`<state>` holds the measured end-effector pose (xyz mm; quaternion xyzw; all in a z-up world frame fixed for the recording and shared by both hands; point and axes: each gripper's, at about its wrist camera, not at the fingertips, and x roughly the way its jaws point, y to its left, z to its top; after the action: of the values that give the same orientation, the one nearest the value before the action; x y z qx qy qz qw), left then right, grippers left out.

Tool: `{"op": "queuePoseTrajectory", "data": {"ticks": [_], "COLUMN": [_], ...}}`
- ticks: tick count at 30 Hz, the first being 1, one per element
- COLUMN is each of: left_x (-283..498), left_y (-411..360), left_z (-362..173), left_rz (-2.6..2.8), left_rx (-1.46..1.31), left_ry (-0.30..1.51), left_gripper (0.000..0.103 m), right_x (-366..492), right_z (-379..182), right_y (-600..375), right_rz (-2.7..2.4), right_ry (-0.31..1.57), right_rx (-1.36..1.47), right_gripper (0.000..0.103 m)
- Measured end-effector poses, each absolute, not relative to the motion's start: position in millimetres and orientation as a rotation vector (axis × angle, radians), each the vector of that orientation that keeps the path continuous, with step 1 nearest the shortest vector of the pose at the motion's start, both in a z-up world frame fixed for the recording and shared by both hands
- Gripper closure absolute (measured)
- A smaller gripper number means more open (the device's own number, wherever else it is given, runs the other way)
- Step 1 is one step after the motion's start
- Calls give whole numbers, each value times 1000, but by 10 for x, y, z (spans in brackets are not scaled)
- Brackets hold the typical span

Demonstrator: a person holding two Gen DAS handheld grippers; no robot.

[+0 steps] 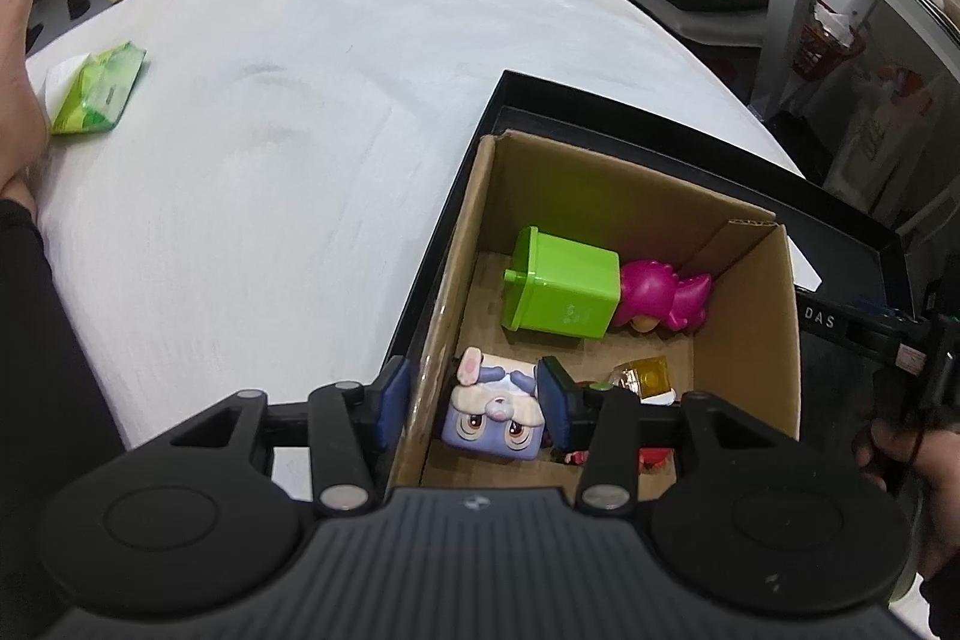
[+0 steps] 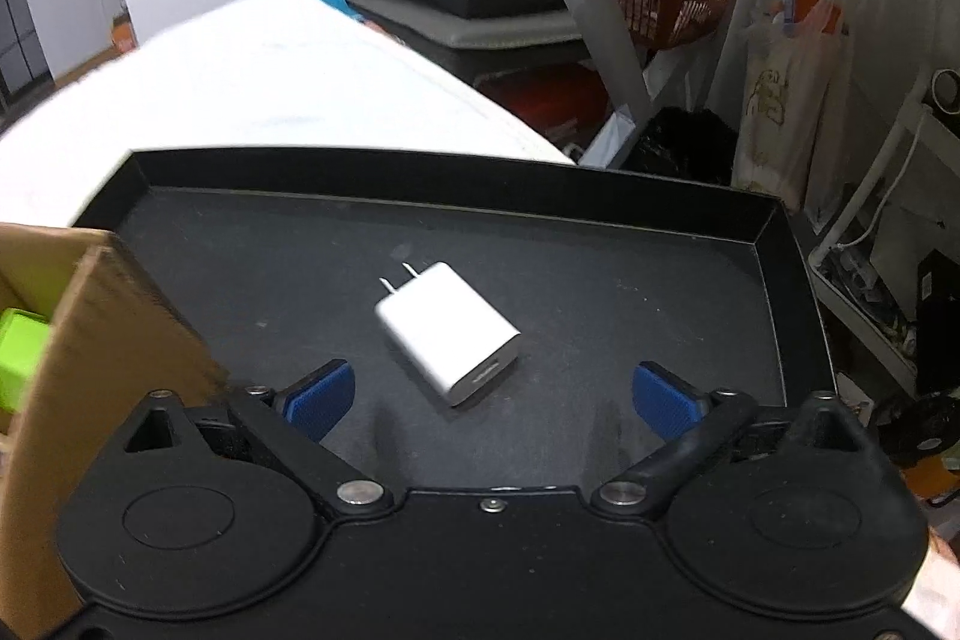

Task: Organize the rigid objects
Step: 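Move the right tool to the white USB charger and grasp it, then carry the white charger with the right tool into the box and release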

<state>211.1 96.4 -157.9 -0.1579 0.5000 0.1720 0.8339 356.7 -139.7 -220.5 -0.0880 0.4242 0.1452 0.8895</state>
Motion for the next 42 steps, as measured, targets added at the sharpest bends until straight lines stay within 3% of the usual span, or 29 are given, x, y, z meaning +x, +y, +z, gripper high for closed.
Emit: {"op": "queuePoseTrajectory", "data": {"ticks": [11,12,15,27,42], "left_x": [2099,2097,2087,2018,1825], "left_y": [962,962,966,980,1008], "left_z": [-1563,-1560,-1554,-1527,-1437], "left_rz": [368,368,366,345,309], "left_rx": [-342,-344,-349,-354,-386], "left_ry": [1061,1059,1056,1045,1001], "left_gripper": [58,58,58,58,58], "right_x": [3826,3827,3804,3446,2980], "right_z": [-2321,-2313,-2254,-2146,-1592], "right_y": [-1415,-1418,-1372,-1574,-1535], "right_rz": [235,241,265,325,374], "right_ry": [875,868,852,897,809], "right_rx": [-147,-147,-198,-179,-197], "right_gripper": [20,26,66,67,67]}}
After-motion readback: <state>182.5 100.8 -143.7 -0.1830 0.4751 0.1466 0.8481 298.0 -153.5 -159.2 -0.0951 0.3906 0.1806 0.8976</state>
